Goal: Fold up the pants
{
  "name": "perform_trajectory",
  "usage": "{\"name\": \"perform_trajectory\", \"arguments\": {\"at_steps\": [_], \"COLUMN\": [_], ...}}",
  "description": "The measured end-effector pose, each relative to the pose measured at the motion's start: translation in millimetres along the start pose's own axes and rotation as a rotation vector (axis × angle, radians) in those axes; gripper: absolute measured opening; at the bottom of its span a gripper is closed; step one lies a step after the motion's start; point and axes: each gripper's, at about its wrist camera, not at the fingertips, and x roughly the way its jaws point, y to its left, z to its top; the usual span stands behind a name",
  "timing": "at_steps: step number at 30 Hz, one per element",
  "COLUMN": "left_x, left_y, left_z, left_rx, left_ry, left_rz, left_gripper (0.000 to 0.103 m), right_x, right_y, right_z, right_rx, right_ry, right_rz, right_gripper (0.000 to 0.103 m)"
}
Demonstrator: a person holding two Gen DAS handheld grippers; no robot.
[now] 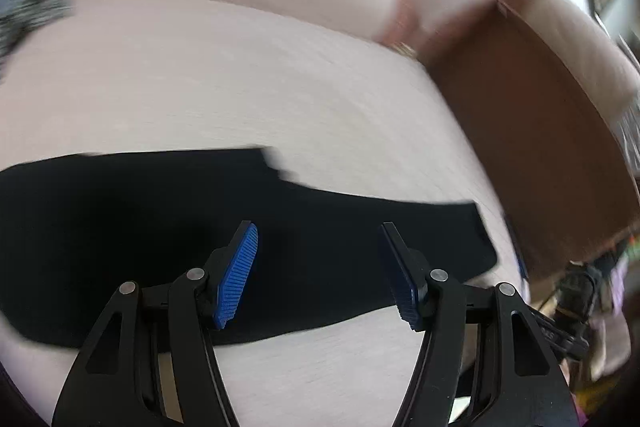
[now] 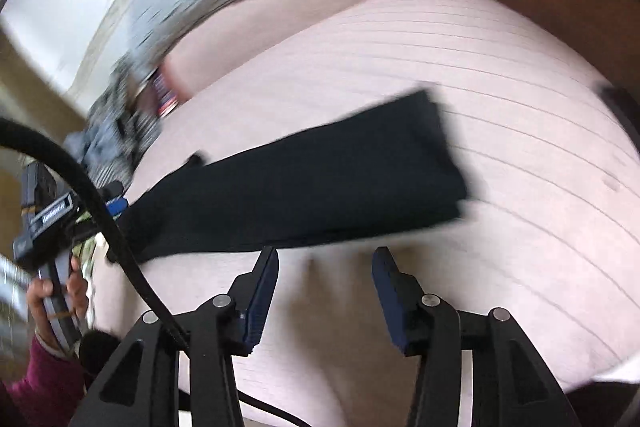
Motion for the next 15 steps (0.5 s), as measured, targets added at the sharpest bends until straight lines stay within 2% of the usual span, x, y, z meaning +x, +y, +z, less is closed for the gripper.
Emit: {"name": "perform_trajectory", "arguments": {"at_steps": [4,9,12,15], "left_x": [68,131,159,189], "left_y": [-65,-138,-165,-186], "left_z": [14,24,27,30], "left_rx": [0.117,0.298,0.365,0.408], "left_ry": [0.134,0.236,0.289,0.355], "left_rz": [-0.139,-0.208,-0.254,-0.293], "left_gripper": [0.061,0.062,0.061,0.061], "right_x": [-9,-2,3,8], "right_y": [-31,-34,-38,-42], "right_z": [-2,-2,0,3], "right_rx": [0.079,0.084,0.056,0.092], "right_ry": [-0.037,-0.059,-0.073,-0.087], "right_rz": [0.02,0.117,0.128,0.163], "right_gripper": [0.047,0.047,0.047,0.047]}}
